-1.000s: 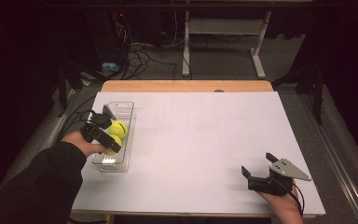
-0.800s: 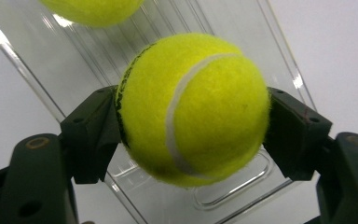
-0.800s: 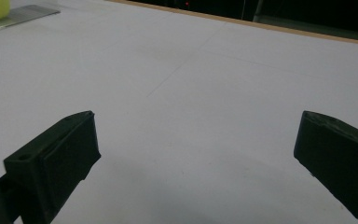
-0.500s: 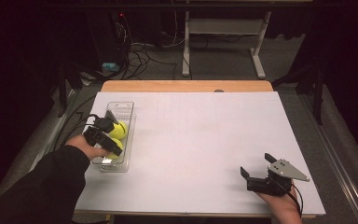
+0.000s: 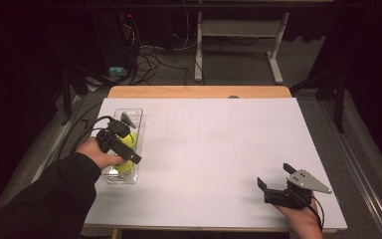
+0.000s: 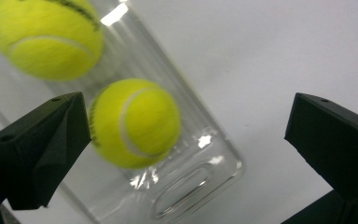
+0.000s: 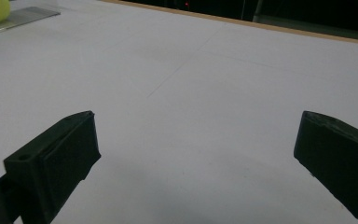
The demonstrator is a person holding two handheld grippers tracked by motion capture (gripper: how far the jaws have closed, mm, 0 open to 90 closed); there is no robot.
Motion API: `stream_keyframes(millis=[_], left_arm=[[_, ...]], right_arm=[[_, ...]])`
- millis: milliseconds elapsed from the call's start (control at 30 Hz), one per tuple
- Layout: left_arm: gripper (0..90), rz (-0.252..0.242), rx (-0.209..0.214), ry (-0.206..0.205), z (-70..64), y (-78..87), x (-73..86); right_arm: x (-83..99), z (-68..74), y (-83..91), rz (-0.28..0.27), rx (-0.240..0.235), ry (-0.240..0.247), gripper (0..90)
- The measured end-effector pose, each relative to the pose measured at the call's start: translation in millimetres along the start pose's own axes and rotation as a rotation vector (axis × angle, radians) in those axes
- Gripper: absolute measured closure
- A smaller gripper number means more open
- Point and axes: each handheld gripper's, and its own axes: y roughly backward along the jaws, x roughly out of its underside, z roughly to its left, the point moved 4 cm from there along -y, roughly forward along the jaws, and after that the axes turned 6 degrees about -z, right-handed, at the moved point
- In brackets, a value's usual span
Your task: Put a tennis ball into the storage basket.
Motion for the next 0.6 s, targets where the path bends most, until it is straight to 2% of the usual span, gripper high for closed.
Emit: stream_keyframes(millis=[233, 600], left_arm=[[0.6, -0.001, 0.027, -0.062, -31.0, -11.8, -18.9], [0.5, -0.007, 0.059, -0.134, -69.3, -31.0, -41.0]], right_arm=[[-0.2, 0.2, 0.8, 0.0, 0.0, -0.001, 0.0], [-0.6, 1.2, 1.2, -0.003, -0.008, 0.001, 0.0]])
